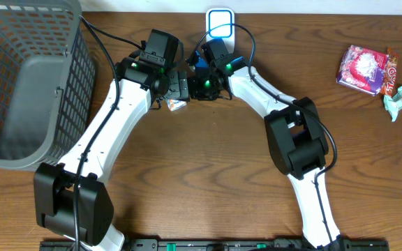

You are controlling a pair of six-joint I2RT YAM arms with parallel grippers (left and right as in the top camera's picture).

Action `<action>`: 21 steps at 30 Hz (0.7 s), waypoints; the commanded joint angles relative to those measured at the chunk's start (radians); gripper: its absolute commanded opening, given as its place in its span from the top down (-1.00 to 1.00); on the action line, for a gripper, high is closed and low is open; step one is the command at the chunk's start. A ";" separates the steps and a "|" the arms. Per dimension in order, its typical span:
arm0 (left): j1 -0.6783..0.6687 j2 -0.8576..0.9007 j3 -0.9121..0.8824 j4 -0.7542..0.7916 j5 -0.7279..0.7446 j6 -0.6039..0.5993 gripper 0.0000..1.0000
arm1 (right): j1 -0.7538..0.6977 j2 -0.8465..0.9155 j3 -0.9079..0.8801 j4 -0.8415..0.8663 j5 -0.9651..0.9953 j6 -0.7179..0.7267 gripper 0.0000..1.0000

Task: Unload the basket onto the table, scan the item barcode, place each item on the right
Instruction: 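Reach the right gripper to the orange box and grasp it, then lift the orange box and hold it at the scanner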

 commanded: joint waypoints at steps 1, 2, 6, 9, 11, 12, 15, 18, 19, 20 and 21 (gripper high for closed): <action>0.003 0.007 0.016 -0.003 -0.013 -0.005 -0.96 | 0.003 0.061 -0.004 0.018 0.025 0.013 -0.30; 0.003 0.007 0.016 -0.003 -0.013 -0.005 -0.96 | 0.002 0.066 -0.004 0.027 0.024 0.014 -0.13; 0.003 0.007 0.016 -0.003 -0.013 -0.005 -0.96 | 0.002 0.072 -0.004 0.046 0.021 0.013 0.35; 0.003 0.007 0.016 -0.003 -0.013 -0.005 -0.96 | 0.001 0.072 -0.004 0.044 0.021 0.009 0.99; 0.003 0.007 0.016 -0.003 -0.013 -0.005 -0.96 | -0.004 0.072 -0.004 0.039 0.021 0.006 0.98; 0.003 0.007 0.016 -0.003 -0.013 -0.005 -0.95 | -0.011 0.070 -0.004 0.035 0.021 0.006 0.98; 0.003 0.007 0.016 -0.003 -0.013 -0.005 -0.96 | -0.039 0.045 -0.004 0.000 0.023 0.006 0.98; 0.003 0.007 0.016 -0.002 -0.013 -0.005 -0.96 | -0.083 -0.008 -0.004 -0.061 0.066 0.005 0.98; 0.003 0.007 0.016 -0.003 -0.013 -0.005 -0.96 | -0.097 -0.031 -0.004 -0.083 0.084 -0.013 0.98; 0.003 0.007 0.016 -0.003 -0.013 -0.005 -0.96 | -0.110 -0.056 -0.004 -0.103 0.097 -0.047 0.98; 0.003 0.007 0.016 -0.003 -0.013 -0.005 -0.96 | -0.122 -0.088 -0.004 -0.130 0.131 -0.080 0.98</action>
